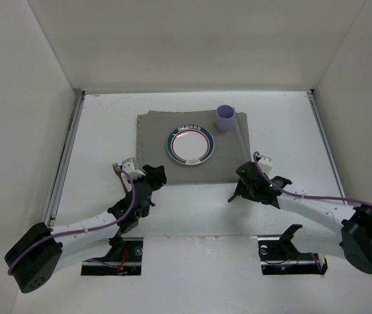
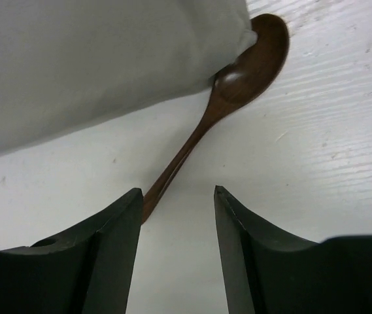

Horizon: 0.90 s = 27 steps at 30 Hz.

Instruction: Set the dinner table for one person

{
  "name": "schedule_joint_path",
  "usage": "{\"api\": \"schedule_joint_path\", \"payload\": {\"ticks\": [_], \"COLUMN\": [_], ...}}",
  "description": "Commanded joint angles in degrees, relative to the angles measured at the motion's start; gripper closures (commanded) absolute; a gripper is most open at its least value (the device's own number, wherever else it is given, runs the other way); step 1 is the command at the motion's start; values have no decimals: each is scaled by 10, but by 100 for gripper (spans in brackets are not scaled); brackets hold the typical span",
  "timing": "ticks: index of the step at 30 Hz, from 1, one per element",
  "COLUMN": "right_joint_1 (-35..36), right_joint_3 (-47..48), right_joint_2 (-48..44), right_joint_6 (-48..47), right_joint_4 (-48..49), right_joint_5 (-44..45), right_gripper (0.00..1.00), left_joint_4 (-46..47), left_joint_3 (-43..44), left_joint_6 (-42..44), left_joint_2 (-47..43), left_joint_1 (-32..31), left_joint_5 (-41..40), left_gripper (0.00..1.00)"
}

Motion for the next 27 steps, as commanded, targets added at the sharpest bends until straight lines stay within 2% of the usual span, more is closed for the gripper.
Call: {"api": "schedule_joint_path", "payload": {"ticks": [1, 4, 7, 13, 16, 20, 21, 23, 24, 27], "right_joint_1": [-11, -32, -41, -43, -31, -21, -21, -24, -26, -29], "right_joint_3": [24, 32, 39, 54, 54, 38, 39, 43, 47, 62], "right_joint_2": [42, 76, 105, 112, 111, 92, 91, 89, 90, 114], "right_joint_6": [19, 6, -2, 12, 32, 45, 41, 27, 22, 12], "right_joint_4": [35, 70, 71, 19, -6, -25, -28, -28, -24, -22], "right_joint_5": [18, 10, 9, 20, 17, 16, 13, 12, 12, 11], "right_gripper": [46, 47, 49, 73, 82, 81, 78, 66, 65, 67], "left_joint_4": [23, 22, 19, 1, 1, -2, -4, -4, -4, -4], "left_joint_3": [9, 9, 6, 0, -3, -3, -3, -2, -2, -3], "left_joint_6": [-7, -2, 7, 1, 5, 5, 4, 4, 4, 2], "left_joint_2": [-6, -17, -32, -57, -66, -71, -71, -71, -70, -71], "left_joint_1": [-1, -15, 4, 3, 2, 1, 2, 2, 1, 4], "left_joint_5": [-4, -1, -4, -6, -9, -11, -11, -11, -11, -9], "left_gripper": [53, 53, 53, 52, 52, 52, 52, 52, 52, 52]}}
